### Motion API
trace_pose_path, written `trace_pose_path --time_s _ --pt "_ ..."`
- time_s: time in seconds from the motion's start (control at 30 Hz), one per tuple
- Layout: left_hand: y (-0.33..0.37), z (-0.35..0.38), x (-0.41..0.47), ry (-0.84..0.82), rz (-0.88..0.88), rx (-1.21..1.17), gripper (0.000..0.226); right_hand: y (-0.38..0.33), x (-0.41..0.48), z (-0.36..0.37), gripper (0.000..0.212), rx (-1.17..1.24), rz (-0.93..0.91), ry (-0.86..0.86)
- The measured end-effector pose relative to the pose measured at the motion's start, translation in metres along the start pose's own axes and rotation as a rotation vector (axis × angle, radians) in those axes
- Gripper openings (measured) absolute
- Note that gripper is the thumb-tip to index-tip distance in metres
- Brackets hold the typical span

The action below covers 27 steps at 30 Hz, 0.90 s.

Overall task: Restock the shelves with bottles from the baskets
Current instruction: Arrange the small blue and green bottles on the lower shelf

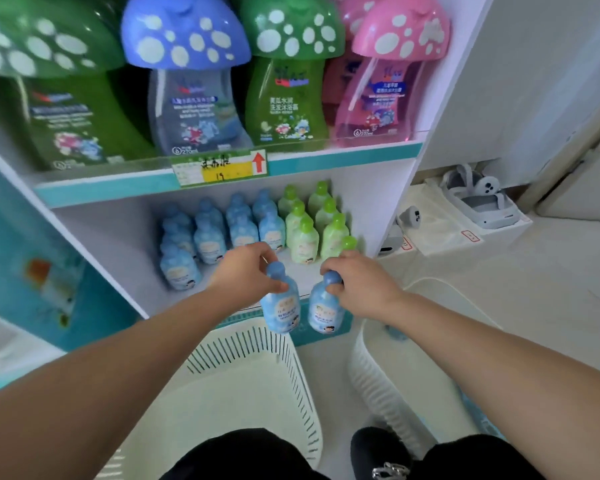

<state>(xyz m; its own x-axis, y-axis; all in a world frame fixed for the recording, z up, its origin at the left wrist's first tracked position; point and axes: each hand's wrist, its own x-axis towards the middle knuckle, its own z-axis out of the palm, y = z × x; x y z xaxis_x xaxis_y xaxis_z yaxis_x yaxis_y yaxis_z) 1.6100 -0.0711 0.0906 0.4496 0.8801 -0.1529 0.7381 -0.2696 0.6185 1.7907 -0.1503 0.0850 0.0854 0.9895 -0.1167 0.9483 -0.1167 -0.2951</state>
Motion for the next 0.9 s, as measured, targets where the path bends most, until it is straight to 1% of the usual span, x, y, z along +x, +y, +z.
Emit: trace_pose_path --time_s 0.2,0.37,0.63,0.73,0.83,0.9 --pt "-0.052 -0.023 0.001 0.093 -0.103 -0.02 0.032 -0.036 0.028 0.011 0.023 0.003 -0.049 0.001" --pt "-0.085 -0.034 0.007 0.146 -0.141 0.037 0.029 -0.051 0.046 0.02 0.025 -0.019 -0.053 -0.028" --pt "-0.116 -0.041 0.017 0.173 -0.171 0.226 0.018 -0.062 0.066 0.031 0.029 -0.031 -0.061 -0.032" --pt "-0.121 -0.042 0.021 0.164 -0.195 0.299 0.022 -0.065 0.072 0.033 0.03 -0.039 -0.061 -0.038" --pt "-0.122 -0.043 0.022 0.125 -0.218 0.456 0.026 -0.069 0.078 0.033 0.031 -0.048 -0.075 -0.041" --pt "-0.122 -0.043 0.022 0.118 -0.223 0.513 0.026 -0.071 0.081 0.034 0.031 -0.039 -0.086 -0.036"
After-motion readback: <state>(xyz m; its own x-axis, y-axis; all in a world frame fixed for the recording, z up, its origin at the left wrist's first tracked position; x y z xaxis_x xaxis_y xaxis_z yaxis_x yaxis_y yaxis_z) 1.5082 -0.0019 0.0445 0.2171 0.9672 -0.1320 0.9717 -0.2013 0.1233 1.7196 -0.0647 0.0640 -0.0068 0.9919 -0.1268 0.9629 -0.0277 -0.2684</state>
